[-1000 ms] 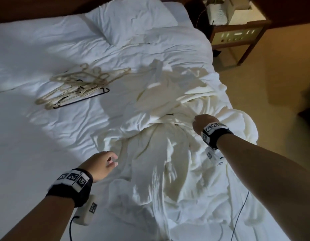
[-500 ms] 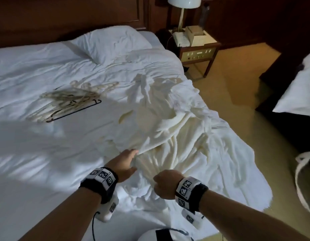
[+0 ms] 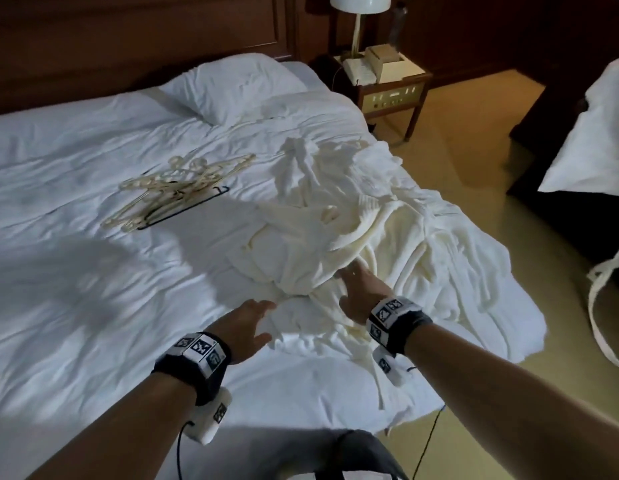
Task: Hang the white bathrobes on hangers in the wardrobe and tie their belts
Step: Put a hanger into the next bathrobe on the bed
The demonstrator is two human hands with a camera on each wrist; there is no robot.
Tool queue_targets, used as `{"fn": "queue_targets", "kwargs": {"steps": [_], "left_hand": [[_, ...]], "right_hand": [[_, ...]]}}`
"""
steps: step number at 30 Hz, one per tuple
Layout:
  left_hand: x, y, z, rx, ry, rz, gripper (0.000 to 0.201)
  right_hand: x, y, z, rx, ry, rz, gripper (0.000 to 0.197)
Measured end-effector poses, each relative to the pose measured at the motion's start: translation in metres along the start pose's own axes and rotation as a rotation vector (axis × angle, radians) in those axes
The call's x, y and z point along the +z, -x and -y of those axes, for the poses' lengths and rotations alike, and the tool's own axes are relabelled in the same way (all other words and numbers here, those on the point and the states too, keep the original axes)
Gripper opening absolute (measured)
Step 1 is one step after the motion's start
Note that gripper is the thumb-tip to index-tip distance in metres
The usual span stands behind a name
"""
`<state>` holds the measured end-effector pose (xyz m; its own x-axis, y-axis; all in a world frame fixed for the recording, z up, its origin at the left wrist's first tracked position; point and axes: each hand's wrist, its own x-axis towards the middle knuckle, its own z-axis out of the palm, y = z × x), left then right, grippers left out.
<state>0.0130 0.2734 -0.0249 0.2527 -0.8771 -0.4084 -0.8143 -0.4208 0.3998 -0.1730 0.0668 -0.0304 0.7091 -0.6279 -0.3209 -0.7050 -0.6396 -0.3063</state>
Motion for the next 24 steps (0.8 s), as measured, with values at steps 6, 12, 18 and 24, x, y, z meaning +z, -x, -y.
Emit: {"fn": "queue_targets", "kwargs": {"steps": [6,12,18,24], "left_hand": [[-0.003,0.040,0.027,-0.161,0.098,-0.064,0.058],[0.009,0.073,0.042,-0.327,0.223,-0.083,0.055],[0.028,0.089,0.063,-0.287,0.337,-0.194,0.094],[0.033,0.133,0.124,-0.239,0.553,-0.217,0.018]], "right_hand": [[-0.053,-0.066,0.003,-0.040,0.381,-0.157,0.073],[-0.057,-0.090,0.014,-0.135,0.837,0.131,0.033],[-0.008,-0.012,0.156,-0.636,0.281,0.500,0.025],[0.039,0.035,0.283,-0.844,-0.071,0.557,0.021]]}}
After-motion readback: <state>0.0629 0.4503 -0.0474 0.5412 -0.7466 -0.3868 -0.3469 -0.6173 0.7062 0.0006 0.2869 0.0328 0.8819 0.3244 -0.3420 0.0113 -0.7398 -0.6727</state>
